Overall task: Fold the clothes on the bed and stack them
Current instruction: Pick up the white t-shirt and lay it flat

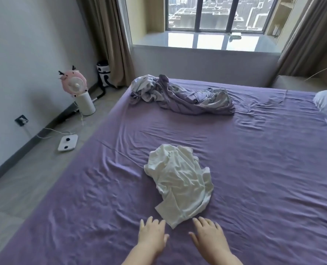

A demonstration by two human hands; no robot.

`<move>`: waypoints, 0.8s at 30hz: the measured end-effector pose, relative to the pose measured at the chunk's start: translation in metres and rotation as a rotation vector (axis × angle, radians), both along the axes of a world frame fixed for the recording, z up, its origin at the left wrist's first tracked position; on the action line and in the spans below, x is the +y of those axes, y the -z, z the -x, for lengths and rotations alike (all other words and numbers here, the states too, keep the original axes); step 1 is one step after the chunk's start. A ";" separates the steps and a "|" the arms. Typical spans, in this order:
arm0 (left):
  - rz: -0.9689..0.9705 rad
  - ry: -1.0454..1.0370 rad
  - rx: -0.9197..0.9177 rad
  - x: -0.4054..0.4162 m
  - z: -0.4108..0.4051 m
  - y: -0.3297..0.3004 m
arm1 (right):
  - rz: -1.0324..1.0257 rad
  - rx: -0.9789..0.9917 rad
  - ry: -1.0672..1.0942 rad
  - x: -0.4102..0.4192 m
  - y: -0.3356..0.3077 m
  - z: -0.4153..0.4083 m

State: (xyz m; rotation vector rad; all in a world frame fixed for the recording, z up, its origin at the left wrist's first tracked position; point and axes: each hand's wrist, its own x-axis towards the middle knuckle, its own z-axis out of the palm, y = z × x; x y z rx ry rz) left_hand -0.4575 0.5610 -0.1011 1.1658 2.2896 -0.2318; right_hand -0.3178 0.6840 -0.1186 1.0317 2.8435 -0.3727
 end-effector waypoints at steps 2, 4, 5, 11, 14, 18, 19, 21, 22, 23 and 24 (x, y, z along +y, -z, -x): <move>-0.039 0.016 -0.025 0.011 0.008 0.016 | 0.026 -0.002 -0.004 0.011 0.015 0.011; -0.071 0.043 -0.054 0.027 0.011 0.032 | 0.058 -0.006 0.005 0.023 0.037 0.019; -0.078 0.056 -0.062 0.036 0.012 0.042 | 0.066 -0.018 0.003 0.029 0.048 0.022; -0.205 0.073 -0.075 0.085 0.009 0.113 | 0.145 -0.063 -0.061 0.065 0.123 0.035; -0.239 -0.010 -0.070 0.096 0.003 0.152 | 0.051 0.058 -0.133 0.081 0.141 0.038; -0.350 0.016 0.115 0.103 0.004 0.167 | 0.024 0.115 -0.095 0.097 0.149 0.041; -0.375 0.012 0.162 0.104 0.006 0.163 | 0.039 0.131 -0.095 0.100 0.147 0.040; -0.394 -0.005 0.099 0.105 0.011 0.154 | 0.108 0.185 -0.045 0.102 0.140 0.037; -0.429 -0.035 0.079 0.104 0.014 0.141 | 0.131 0.215 -0.016 0.104 0.133 0.034; -0.458 -0.053 0.044 0.103 0.016 0.127 | 0.151 0.265 -0.004 0.106 0.125 0.032; -0.488 -0.078 -0.005 0.105 0.018 0.111 | 0.207 0.282 0.023 0.110 0.111 0.030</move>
